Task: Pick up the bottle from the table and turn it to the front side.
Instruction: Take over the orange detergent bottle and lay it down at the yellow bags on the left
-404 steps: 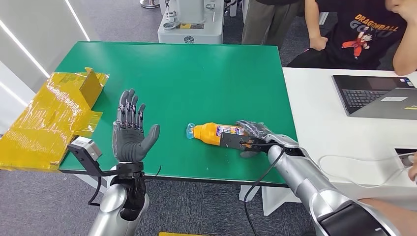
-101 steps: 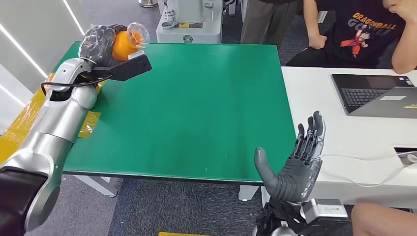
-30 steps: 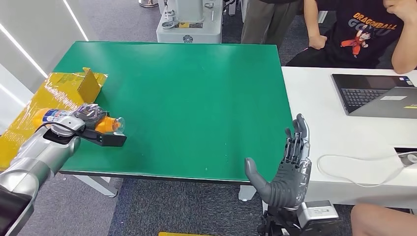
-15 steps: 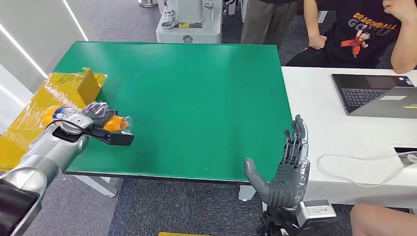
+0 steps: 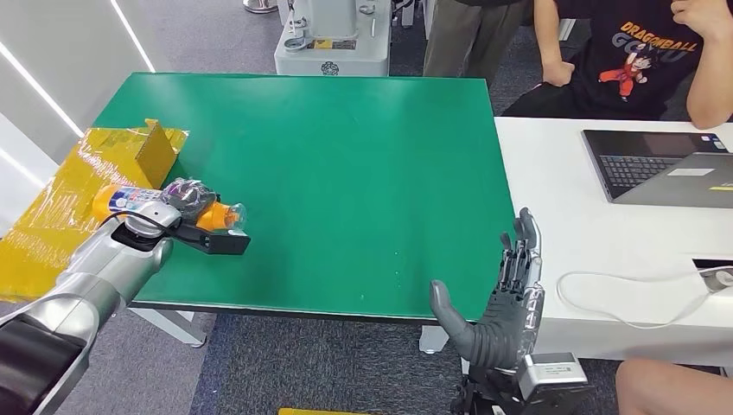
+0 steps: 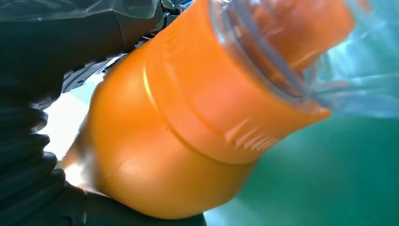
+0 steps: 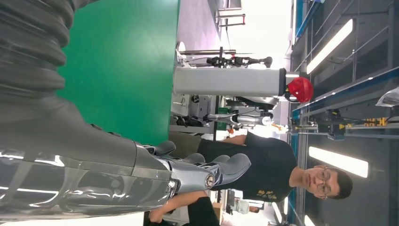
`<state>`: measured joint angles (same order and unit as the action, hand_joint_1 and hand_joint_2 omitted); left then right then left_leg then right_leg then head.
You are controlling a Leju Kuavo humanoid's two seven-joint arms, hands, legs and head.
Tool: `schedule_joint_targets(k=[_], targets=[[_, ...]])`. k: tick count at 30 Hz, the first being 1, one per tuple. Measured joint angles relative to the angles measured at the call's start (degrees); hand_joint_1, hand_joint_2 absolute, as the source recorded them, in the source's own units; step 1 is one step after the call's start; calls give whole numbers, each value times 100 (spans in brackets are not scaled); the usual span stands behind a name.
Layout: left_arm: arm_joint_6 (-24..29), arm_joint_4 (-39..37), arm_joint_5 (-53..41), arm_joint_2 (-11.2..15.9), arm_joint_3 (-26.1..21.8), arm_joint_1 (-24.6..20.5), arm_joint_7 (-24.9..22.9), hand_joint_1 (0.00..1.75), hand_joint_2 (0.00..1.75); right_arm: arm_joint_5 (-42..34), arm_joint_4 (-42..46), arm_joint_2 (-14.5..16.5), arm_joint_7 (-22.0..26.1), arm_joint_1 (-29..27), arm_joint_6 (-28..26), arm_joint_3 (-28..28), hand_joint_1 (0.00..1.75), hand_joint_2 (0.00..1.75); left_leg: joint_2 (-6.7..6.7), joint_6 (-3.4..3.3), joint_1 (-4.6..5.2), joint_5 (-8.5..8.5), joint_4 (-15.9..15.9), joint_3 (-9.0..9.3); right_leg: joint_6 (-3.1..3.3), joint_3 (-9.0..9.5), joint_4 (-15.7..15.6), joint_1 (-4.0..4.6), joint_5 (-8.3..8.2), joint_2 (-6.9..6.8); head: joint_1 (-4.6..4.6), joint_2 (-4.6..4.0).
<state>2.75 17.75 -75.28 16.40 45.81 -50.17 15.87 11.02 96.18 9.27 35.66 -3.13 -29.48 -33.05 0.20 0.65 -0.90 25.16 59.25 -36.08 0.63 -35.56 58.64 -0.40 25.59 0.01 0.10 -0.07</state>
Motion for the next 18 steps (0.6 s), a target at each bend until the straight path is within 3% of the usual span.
schedule_joint_targets(k=[11,18], targets=[[-978,-122,-196,-30,0,-8,-1345,0,175,43,-70,0,5,21,-29,-4,0,175,-2,0,0,0,0,0,0,1,1,0,0,-1,-1,0],[-1079,-168,-212,-38,0,19,-1734,0,175,48,-174,0,1,121,-23,-13,0,175,-2,0,0,0,0,0,0,2,1,0,0,-2,-1,0]])
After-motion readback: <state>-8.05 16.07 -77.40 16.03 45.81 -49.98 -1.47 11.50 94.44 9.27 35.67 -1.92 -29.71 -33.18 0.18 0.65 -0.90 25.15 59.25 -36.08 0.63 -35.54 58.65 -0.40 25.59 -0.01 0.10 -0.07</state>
